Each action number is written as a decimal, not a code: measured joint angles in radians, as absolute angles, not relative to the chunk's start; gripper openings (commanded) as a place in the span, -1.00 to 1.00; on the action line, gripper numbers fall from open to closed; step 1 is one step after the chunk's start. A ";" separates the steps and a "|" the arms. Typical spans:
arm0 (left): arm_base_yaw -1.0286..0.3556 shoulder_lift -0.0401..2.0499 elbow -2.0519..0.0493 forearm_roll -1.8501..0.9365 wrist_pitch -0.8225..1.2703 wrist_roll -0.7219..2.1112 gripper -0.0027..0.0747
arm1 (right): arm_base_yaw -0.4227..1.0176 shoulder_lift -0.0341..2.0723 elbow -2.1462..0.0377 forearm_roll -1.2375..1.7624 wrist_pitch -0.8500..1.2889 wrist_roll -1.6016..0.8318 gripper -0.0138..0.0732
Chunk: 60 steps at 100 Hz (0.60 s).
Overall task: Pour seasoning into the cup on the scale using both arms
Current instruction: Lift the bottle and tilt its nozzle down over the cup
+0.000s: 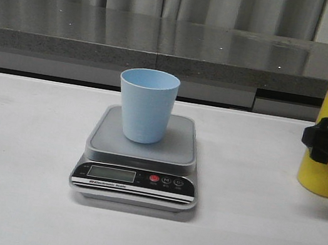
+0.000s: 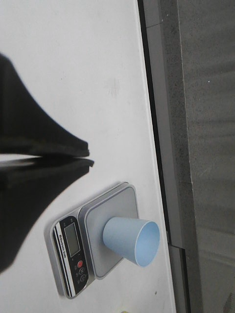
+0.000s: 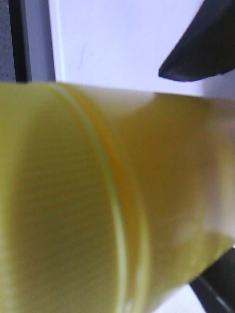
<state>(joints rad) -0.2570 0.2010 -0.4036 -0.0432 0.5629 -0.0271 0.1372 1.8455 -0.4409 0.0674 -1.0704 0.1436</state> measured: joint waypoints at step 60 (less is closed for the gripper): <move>-0.257 0.201 -0.404 -0.043 0.563 -0.027 -0.98 | 0.137 1.804 -0.441 0.000 -1.045 0.144 0.00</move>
